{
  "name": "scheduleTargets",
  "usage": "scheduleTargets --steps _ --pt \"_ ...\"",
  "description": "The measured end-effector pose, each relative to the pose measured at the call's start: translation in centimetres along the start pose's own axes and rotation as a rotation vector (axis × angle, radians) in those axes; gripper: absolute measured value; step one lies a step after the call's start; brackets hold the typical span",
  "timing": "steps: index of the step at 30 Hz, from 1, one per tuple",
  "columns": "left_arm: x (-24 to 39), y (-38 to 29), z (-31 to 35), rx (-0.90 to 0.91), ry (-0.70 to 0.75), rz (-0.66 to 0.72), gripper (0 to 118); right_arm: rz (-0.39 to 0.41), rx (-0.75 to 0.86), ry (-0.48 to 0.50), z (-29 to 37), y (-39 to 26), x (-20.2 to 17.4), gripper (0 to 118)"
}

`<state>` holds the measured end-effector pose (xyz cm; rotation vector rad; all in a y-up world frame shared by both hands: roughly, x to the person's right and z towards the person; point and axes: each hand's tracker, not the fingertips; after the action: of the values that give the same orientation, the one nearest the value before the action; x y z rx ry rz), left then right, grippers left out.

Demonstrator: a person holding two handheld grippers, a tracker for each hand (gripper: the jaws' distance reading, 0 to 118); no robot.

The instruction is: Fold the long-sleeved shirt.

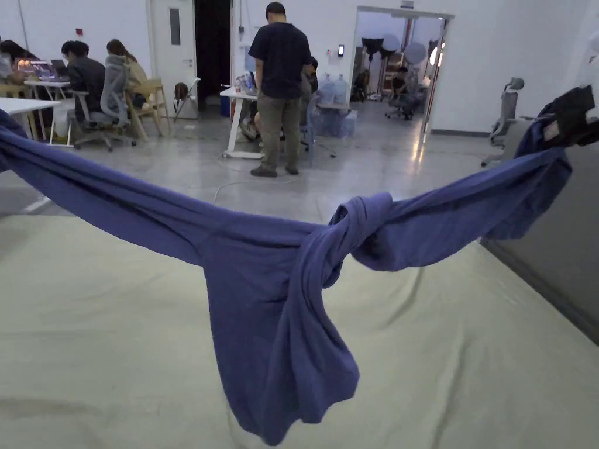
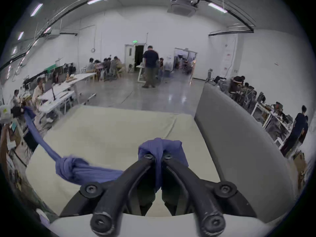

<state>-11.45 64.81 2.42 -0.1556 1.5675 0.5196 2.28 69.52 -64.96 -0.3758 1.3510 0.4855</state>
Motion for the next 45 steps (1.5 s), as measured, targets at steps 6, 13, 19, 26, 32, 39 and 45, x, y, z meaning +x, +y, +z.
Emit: scheduleTargets --steps 6,13,19,26,32,39,45 --pt "0.9 4.1 -2.1 0.007 0.014 0.06 0 -0.122 -0.004 -0.091 -3.8 5.4 1.3 1" --pt "0.8 4.5 -5.4 0.005 0.02 0.1 0 -0.21 0.013 -0.037 -7.8 5.9 2.0 1" --pt "0.1 3.5 -6.8 -0.004 0.032 0.137 0 -0.24 0.009 -0.013 -10.8 4.6 2.6 1" --pt "-2.5 2.6 -8.1 -0.026 0.055 0.191 0 -0.277 -0.025 0.007 -13.4 2.4 4.2 1" --pt "-4.3 0.1 -9.6 -0.073 0.081 0.2 0 -0.266 -0.076 -0.012 -15.6 -1.1 5.1 1" --pt "-8.1 -10.8 -10.5 -0.363 0.149 0.041 0 -0.218 -0.211 0.013 -16.7 -13.9 6.9 1" --pt "-14.0 -23.4 -4.5 -0.586 0.144 0.109 0 -0.242 -0.339 0.042 -13.3 -29.9 8.4 1"
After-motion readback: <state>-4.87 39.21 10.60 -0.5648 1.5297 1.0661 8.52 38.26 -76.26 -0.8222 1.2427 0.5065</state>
